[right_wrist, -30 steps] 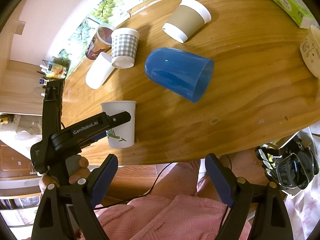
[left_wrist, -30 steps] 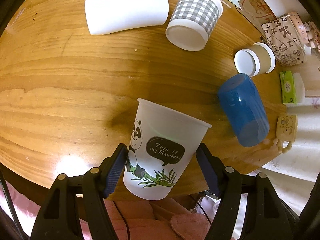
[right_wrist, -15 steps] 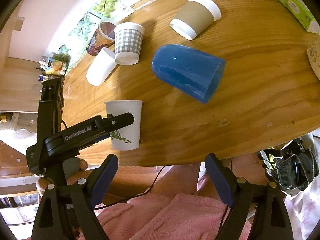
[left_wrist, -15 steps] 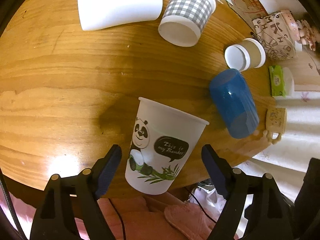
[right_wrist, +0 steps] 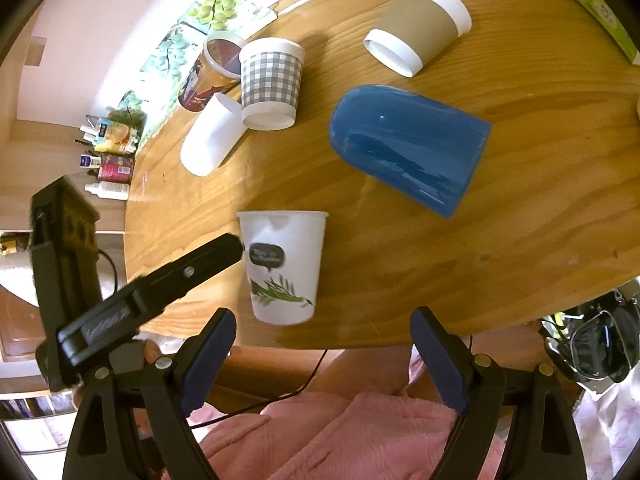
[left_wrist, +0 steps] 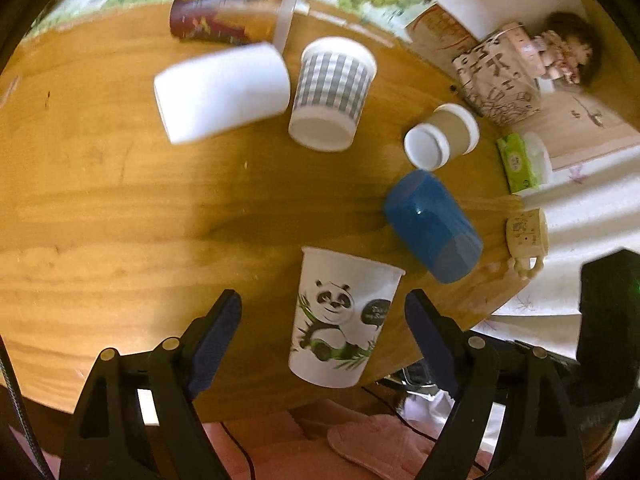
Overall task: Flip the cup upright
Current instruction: 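Close the right gripper on the panda cup while the left gripper opens and releases it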
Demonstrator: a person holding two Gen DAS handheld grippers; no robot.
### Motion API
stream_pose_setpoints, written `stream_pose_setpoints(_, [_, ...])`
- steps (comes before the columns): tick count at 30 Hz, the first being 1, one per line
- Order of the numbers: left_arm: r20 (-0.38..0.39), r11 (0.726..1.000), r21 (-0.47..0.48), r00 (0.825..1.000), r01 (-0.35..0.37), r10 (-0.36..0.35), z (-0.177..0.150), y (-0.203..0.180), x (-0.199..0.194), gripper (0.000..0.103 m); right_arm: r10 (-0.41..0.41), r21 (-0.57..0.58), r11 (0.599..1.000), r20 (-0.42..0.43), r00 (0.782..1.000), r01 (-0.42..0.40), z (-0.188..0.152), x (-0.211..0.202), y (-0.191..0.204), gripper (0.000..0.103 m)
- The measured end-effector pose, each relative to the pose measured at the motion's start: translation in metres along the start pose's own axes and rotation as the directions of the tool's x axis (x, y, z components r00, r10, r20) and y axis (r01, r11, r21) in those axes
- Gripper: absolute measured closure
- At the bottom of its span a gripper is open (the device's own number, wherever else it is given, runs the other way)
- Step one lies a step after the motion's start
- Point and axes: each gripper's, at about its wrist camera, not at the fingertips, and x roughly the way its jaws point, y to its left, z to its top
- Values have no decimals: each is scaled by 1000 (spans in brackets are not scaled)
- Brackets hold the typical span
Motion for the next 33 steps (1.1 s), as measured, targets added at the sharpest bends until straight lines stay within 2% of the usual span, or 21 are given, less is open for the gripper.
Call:
stream_pose_setpoints(5, [85,999,34,996,-30,27,0,5,-12,17,27,46,999,-26,999,-26,7,17,1,13])
stream_pose_setpoints(9, [156,996,49,986,-71,63,2,11,-20,17,54,98,994,-53,997,-49,11,30,-1,13])
stream_pose_setpoints(14, [266,985,98,957,-143,112,3,14,-33,18,79,140,988,-71,994,-68,17,43,1,13])
stream_pose_setpoints(17, [327,974,142,937,-176,122,3,14,-42,18,92,159,984,-81,993,-78,20,50,4,13])
stream_pose_setpoints(20, [363,965,181,925,-189,113,3,14,-49,18,99,174,981,-90,991,-82,25,57,7,13])
stream_pose_setpoints(26, [371,960,215,925,-178,88,5,16,-54,18,114,208,974,-106,988,-91,33,70,12,13])
stream_pose_setpoints(33, [345,961,212,934,-176,95,9,26,-56,18,117,232,969,-116,986,-88,40,82,19,13])
